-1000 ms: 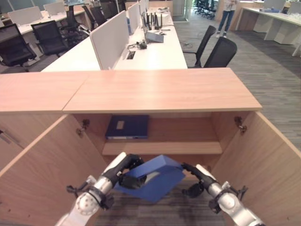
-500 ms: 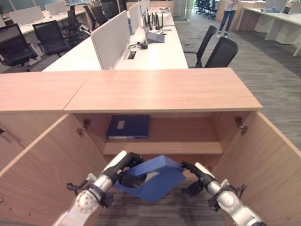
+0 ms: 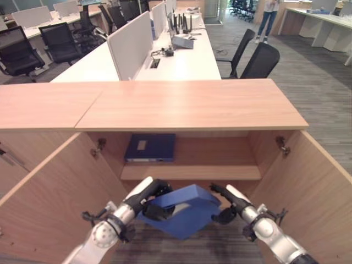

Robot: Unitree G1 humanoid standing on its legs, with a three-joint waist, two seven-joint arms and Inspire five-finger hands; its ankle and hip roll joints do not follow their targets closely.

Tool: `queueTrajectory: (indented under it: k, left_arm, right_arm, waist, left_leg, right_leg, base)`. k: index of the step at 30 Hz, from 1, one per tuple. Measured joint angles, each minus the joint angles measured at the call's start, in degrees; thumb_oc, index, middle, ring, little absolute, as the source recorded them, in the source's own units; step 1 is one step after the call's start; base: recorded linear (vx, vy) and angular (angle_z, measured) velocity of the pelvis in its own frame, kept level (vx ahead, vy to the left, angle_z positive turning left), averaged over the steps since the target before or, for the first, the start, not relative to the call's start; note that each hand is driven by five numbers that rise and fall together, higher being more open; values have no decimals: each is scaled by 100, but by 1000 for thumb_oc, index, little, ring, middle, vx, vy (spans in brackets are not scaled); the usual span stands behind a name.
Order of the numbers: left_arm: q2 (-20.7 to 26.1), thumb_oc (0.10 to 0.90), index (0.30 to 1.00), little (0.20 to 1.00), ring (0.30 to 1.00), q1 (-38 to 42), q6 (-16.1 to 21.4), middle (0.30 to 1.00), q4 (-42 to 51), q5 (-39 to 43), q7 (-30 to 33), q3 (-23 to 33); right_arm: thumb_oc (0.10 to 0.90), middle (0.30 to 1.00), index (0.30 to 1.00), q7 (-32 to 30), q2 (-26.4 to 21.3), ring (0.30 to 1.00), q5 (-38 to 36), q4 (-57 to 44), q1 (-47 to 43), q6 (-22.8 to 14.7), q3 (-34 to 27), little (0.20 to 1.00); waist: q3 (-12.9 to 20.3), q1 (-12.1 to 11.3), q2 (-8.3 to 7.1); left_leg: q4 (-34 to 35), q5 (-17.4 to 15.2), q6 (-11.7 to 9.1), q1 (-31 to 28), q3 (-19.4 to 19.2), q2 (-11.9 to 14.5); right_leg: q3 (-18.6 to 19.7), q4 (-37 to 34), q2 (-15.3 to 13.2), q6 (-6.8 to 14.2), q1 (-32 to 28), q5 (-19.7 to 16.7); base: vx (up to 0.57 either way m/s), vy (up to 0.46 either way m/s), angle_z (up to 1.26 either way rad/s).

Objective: Put the empty folder in the office cabinet

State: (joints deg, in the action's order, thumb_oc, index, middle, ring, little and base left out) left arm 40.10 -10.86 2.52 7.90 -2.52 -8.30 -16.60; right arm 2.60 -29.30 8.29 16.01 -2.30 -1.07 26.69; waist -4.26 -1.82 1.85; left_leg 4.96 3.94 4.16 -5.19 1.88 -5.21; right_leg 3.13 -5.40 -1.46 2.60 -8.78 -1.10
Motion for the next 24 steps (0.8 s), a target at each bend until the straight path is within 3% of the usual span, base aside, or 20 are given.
queueTrajectory:
  k: [9,15,24]
  left_arm:
    - [63,400,300,300,300,167,-2,300,116,167,-11,-37]
    - [724,400,300,300,300,787,-2,300,632,726,-160,-430]
    - [1385,400,300,300,300,1583,-23,300,629,1356,-241,-1066]
  right_arm:
    - [800,900,900,-60,-26,900,-4,0,-38,-1,-16,900]
    - [800,900,900,-50,-30,900,-56,7,-276,1,202,900]
    - [800,900,900,-68,-232,900,-62,63,-618,16,507,900]
  waist:
    - [-51,-1,-52]
    - [-70,4,-66]
    - [-75,3,-50]
  left_leg:
    - [-4,1,2,-4,4,0]
    - [-22,9,9,-38,6,-3]
    - [-24,7,7,-81,-3,-5]
  right_leg:
    - [-5,0,0,-4,-5,0]
    - [-14,0,-4,-9,-49,-7]
    - [-5,1,-3,-28,-79,-19]
  base:
    - [0,0,0]
    - [0,0,0]
    - [0,0,0]
